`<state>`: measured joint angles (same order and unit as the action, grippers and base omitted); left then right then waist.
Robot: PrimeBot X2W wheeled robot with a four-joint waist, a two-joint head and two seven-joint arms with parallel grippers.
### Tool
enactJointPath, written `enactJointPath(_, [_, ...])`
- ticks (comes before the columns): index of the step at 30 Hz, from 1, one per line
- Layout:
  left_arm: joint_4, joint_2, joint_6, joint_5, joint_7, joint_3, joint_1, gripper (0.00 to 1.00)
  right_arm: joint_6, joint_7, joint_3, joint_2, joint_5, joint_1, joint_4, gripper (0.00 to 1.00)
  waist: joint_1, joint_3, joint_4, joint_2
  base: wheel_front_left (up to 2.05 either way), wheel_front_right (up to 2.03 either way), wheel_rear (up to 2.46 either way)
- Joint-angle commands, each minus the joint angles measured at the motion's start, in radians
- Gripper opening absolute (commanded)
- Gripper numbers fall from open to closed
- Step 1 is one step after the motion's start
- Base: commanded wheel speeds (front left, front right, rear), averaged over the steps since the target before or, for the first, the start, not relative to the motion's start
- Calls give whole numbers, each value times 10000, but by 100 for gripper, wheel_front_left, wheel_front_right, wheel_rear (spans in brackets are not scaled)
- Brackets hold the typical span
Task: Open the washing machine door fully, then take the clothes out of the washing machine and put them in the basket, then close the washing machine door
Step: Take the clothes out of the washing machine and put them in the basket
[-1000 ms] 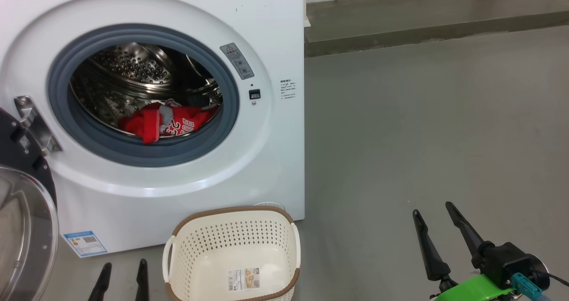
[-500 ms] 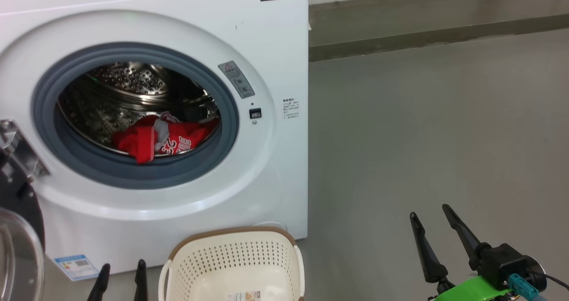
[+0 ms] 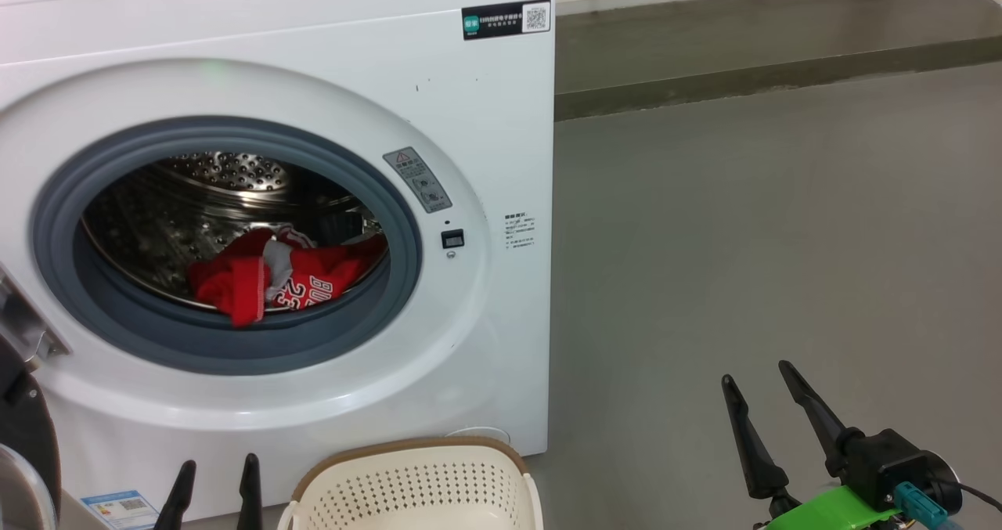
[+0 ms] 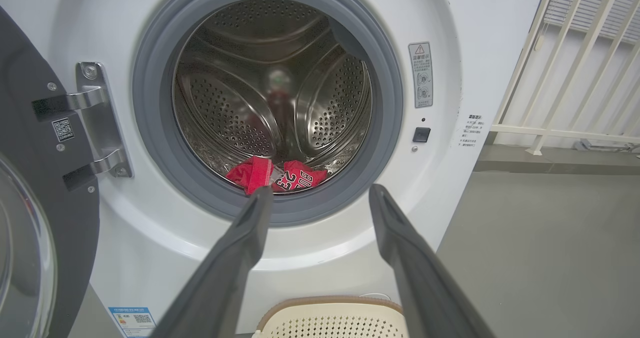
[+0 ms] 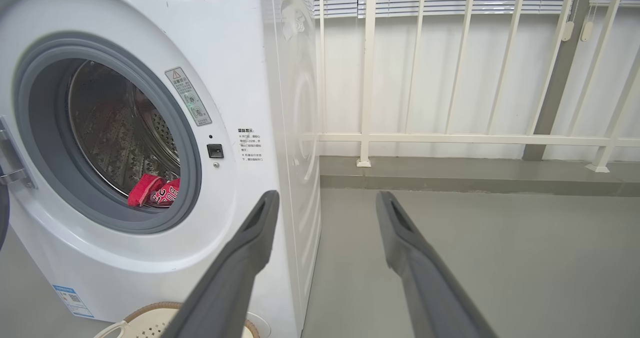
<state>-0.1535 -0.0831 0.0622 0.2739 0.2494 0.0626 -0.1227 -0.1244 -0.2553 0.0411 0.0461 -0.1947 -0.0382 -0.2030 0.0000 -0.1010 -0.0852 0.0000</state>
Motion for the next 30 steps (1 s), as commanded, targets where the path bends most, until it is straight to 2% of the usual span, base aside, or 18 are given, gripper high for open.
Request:
enactJointPath(1, [240, -118, -4, 46, 122, 330, 346, 100, -63, -65, 190, 41, -103, 384, 235, 100, 0, 3, 2, 0, 0, 0, 0])
enactJointPath(19, [61, -54, -186, 59, 123, 166, 468, 100, -63, -65, 132, 41, -191, 388, 261, 100, 0, 157, 126, 0, 0, 0, 0])
enactJointPath(30, [-518, 13, -408, 246, -110, 14, 1483, 100, -63, -65, 69, 41, -228, 477, 314, 100, 0, 511, 399, 0, 0, 0, 0])
